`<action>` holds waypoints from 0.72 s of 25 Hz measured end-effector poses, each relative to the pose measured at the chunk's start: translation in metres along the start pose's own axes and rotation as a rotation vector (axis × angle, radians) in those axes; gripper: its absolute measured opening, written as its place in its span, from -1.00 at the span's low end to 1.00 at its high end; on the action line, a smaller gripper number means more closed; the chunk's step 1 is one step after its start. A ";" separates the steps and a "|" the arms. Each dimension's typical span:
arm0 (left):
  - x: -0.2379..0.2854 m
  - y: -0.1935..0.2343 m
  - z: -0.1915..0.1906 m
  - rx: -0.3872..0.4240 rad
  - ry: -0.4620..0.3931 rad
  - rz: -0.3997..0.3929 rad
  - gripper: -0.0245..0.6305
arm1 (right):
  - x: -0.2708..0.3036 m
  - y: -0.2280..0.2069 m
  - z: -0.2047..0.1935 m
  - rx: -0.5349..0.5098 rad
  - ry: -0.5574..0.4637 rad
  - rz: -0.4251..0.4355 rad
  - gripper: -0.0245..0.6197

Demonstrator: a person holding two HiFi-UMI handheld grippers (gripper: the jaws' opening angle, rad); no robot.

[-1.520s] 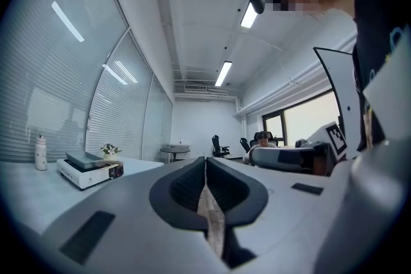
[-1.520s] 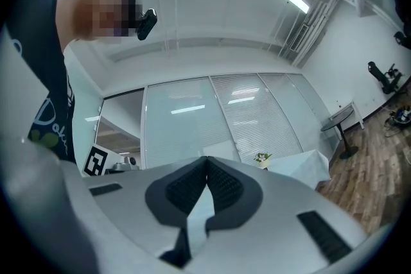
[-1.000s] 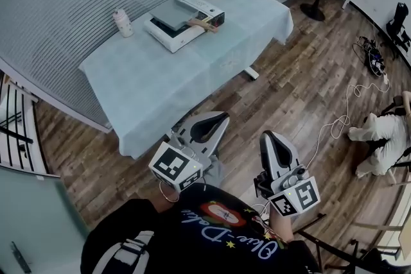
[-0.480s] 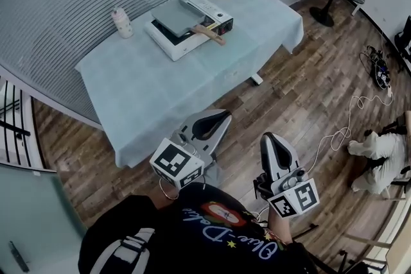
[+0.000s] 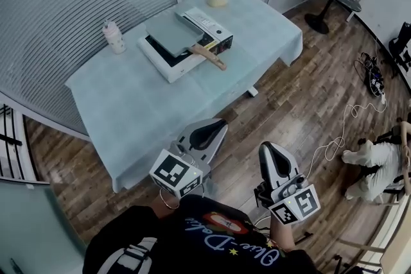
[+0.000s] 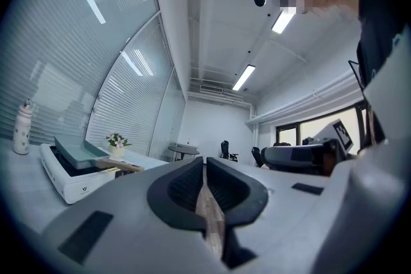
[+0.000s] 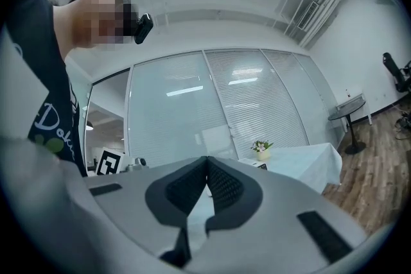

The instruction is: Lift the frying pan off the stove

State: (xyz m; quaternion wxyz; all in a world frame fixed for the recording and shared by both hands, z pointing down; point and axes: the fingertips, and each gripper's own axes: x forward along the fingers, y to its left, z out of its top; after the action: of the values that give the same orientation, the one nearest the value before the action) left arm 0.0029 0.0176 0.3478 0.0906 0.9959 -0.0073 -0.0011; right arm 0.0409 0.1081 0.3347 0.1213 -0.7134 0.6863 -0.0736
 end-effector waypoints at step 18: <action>0.022 0.081 0.002 -0.039 -0.005 0.032 -0.90 | 0.084 -0.029 -0.003 0.050 0.021 0.065 -0.92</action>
State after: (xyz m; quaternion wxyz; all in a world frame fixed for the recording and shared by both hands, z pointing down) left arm 0.0243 -0.0624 0.3607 0.1102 0.9936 -0.0233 -0.0026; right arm 0.0722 0.0244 0.3406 0.1341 -0.6867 0.7083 -0.0941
